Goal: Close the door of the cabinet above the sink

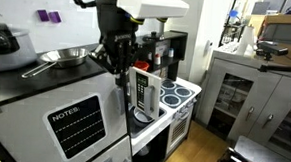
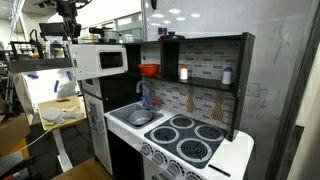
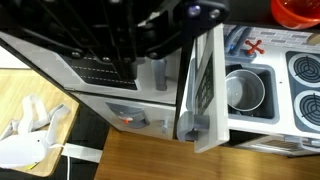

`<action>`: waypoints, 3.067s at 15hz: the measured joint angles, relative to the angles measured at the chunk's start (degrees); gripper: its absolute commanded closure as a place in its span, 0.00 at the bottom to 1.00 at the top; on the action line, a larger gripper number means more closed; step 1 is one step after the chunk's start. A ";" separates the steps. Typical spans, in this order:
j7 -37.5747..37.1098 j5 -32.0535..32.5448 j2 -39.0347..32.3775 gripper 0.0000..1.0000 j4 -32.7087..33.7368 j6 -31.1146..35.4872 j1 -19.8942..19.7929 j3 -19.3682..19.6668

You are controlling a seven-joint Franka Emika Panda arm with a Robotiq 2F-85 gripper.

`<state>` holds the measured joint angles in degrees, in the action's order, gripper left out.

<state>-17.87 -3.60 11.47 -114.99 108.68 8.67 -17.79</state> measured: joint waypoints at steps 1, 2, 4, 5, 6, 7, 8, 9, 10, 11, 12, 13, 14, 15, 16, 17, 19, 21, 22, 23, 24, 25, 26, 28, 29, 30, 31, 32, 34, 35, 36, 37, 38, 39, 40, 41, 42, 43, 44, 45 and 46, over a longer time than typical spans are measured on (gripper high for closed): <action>0.44 0.00 -0.07 1.00 -0.49 0.00 0.05 0.04; 0.96 0.01 -0.06 1.00 -1.06 0.00 0.10 0.05; 2.00 0.19 0.01 1.00 -2.18 0.00 0.23 0.06; 2.47 0.56 0.12 1.00 -2.77 0.00 0.32 0.06; 2.97 1.32 0.28 1.00 -3.37 0.01 0.45 0.06; 3.46 2.34 0.45 1.00 -3.99 0.04 0.61 0.06; 3.84 3.88 0.64 1.00 -4.70 0.08 0.88 0.05; 4.05 5.53 0.88 1.00 -5.41 0.15 1.17 0.03; 4.11 7.60 1.14 1.00 -6.24 0.22 1.55 -0.01; 4.11 9.57 1.44 1.00 -7.08 0.33 1.89 -0.06; 4.11 11.48 1.74 1.00 -7.92 0.57 2.19 -0.08; 4.11 13.28 2.00 1.00 -8.71 0.96 2.42 -0.09; 4.11 14.87 2.20 1.00 -9.37 1.44 2.54 -0.10; 4.11 16.42 2.40 1.00 -9.95 1.89 2.62 -0.10; 4.11 17.84 2.55 1.00 -10.45 2.24 2.67 -0.10; 4.08 19.22 2.69 1.00 -10.87 2.56 2.67 -0.10; 3.83 21.71 3.11 1.00 -11.87 3.60 2.66 -0.01; 3.17 24.15 3.66 1.00 -12.93 4.66 2.58 0.16; 2.66 25.44 4.02 1.00 -13.50 5.23 2.45 0.25; 2.09 26.61 4.40 1.00 -14.11 5.92 2.29 0.39; 1.58 27.67 4.83 1.00 -14.79 6.58 2.17 0.64; 1.01 28.68 5.21 1.00 -15.43 7.12 2.04 0.93; 0.50 29.65 5.67 1.00 -16.13 7.77 1.77 1.19; -0.51 31.32 6.57 1.00 -17.58 9.10 1.12 1.71; -1.03 32.05 7.02 1.00 -18.25 9.66 0.75 1.97; -1.50 32.69 7.52 1.00 -18.95 10.36 0.41 2.25; -1.93 33.18 8.01 1.00 -19.64 11.02 -0.01 2.46; -2.39 33.67 8.57 1.00 -20.32 11.64 -0.43 2.66; -3.28 34.40 9.72 1.00 -21.71 13.15 -1.24 3.11; -3.87 34.70 10.35 1.00 -22.37 13.85 -1.72 3.30; -4.40 34.92 10.99 1.00 -23.05 14.73 -2.24 3.52; -4.89 35.16 11.55 1.00 -23.68 15.65 -2.74 3.73; -5.47 35.51 12.14 1.00 -24.31 16.64 -3.35 3.89; -6.16 36.05 12.57 1.00 -24.92 17.88 -3.98 3.99; -6.99 36.67 12.91 1.00 -25.45 19.09 -4.61 4.00; -8.00 37.39 13.19 1.00 -25.96 20.21 -5.21 4.01; -9.02 38.17 13.42 1.00 -26.42 21.30 -5.74 4.01; -10.06 38.95 13.63 1.00 -26.90 22.36 -6.25 4.00; -11.02 39.62 13.78 1.00 -27.24 23.18 -6.64 3.99; -12.09 40.28 13.86 1.00 -27.55 24.13 -6.98 3.98; -13.34 41.04 13.87 1.00 -27.72 24.89 -7.30 3.91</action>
<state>-31.21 37.44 25.34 -142.71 133.57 1.37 -13.88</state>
